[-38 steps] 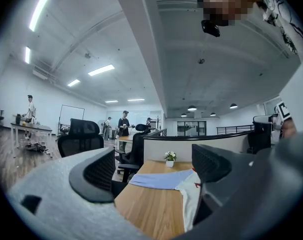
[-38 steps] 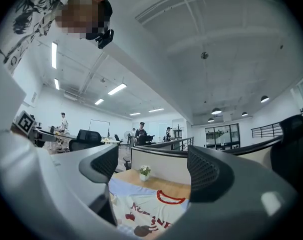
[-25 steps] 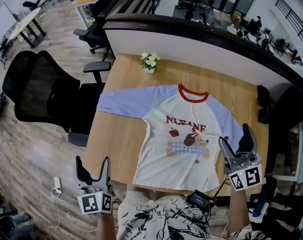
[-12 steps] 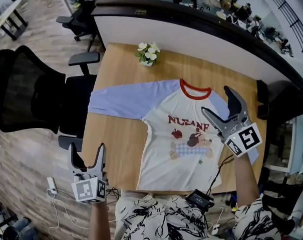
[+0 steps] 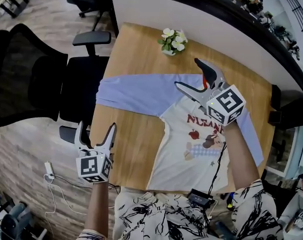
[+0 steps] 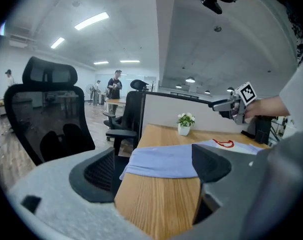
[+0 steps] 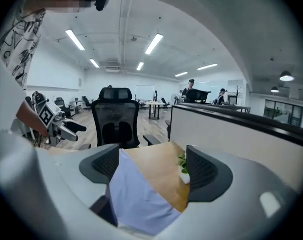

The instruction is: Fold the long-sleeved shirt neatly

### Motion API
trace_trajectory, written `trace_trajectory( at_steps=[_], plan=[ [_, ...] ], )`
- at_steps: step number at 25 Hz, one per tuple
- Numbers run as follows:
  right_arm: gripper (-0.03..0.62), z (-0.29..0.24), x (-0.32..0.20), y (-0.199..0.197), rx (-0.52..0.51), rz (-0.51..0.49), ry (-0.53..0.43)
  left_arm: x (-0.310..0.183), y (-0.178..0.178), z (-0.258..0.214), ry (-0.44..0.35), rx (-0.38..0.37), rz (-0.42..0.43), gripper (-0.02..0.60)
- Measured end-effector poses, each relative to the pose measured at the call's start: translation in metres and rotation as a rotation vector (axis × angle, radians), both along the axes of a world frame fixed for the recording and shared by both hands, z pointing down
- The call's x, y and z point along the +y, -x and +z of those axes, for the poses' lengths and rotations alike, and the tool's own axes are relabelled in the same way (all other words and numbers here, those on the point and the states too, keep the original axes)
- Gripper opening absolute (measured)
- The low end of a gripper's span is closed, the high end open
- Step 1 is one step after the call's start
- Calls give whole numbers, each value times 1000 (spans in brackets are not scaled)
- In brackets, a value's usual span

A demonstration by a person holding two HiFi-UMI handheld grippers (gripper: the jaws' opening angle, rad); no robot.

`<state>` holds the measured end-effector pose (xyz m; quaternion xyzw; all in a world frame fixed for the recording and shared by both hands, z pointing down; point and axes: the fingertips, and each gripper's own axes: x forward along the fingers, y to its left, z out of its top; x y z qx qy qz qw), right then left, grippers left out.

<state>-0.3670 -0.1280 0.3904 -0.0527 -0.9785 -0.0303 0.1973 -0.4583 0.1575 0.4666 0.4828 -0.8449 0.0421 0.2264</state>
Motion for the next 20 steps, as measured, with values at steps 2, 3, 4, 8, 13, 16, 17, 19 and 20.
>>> trace_trajectory(
  at_steps=[2, 3, 4, 8, 13, 16, 17, 19, 20],
  plan=[
    [413, 28, 9, 31, 51, -35, 13, -9, 9, 20, 23, 41, 25, 468],
    [413, 42, 15, 46, 79, -54, 9, -13, 15, 29, 32, 51, 34, 468],
    [411, 54, 21, 61, 104, -74, 4, -17, 21, 36, 40, 56, 40, 467],
    [388, 95, 56, 118, 176, -166, 12, -22, 44, 63, 74, 82, 42, 453],
    [374, 141, 104, 180, 282, -288, -1, -31, 65, 94, 119, 118, 70, 431],
    [358, 169, 132, 202, 374, -377, -15, -37, 71, 115, 149, 165, 105, 431],
    [343, 178, 141, 205, 410, -406, -21, -38, 72, 121, 160, 175, 115, 427],
    [317, 193, 154, 206, 477, -458, -38, -40, 74, 129, 166, 197, 124, 400],
    [294, 198, 158, 206, 503, -477, -46, -41, 75, 132, 162, 210, 123, 379]
  ],
)
